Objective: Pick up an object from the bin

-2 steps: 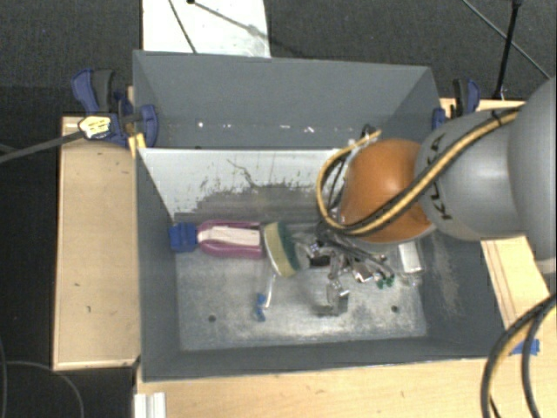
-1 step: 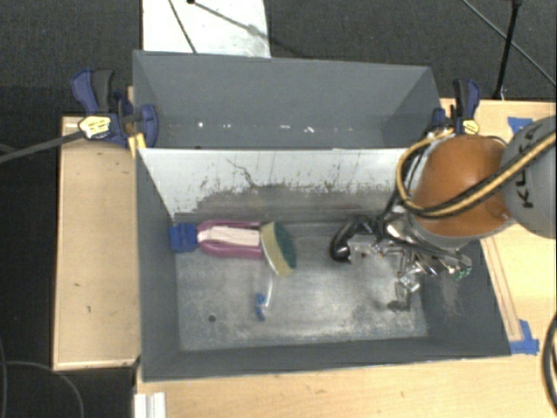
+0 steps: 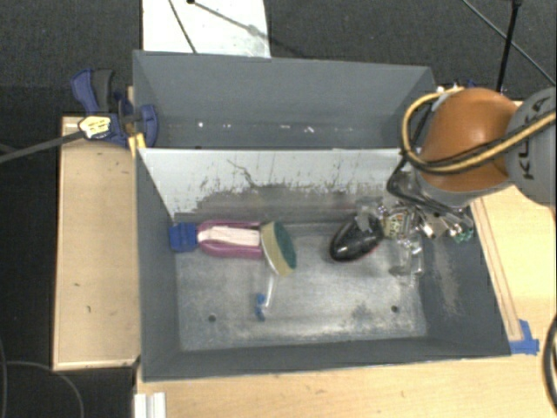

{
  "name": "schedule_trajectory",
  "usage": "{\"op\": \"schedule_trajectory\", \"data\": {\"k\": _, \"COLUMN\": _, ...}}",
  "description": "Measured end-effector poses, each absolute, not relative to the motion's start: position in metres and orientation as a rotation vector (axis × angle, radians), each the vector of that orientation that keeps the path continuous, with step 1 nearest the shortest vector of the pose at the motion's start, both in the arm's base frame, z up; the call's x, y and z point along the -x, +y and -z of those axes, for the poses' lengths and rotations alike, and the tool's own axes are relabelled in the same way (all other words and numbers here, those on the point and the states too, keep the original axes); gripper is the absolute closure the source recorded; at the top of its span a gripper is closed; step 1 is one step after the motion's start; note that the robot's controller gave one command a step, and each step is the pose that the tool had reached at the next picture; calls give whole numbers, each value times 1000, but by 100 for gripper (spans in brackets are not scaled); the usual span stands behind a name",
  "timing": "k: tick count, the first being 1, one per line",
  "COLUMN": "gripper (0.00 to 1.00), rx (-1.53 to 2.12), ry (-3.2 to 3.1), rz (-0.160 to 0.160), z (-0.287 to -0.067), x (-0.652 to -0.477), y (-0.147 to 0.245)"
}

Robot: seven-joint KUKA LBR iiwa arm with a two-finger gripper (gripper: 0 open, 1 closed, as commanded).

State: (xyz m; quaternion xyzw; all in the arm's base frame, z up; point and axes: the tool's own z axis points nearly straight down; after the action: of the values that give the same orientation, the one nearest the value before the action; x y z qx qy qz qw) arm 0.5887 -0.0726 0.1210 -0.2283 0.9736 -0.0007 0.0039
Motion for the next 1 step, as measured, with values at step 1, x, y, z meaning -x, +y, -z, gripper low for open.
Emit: {"op": "schedule_trajectory", "data": {"k": 1, "gripper": 0, "rx": 687, "ry": 3059, "rz": -5, "z": -80, "x": -594, "y": -24}}
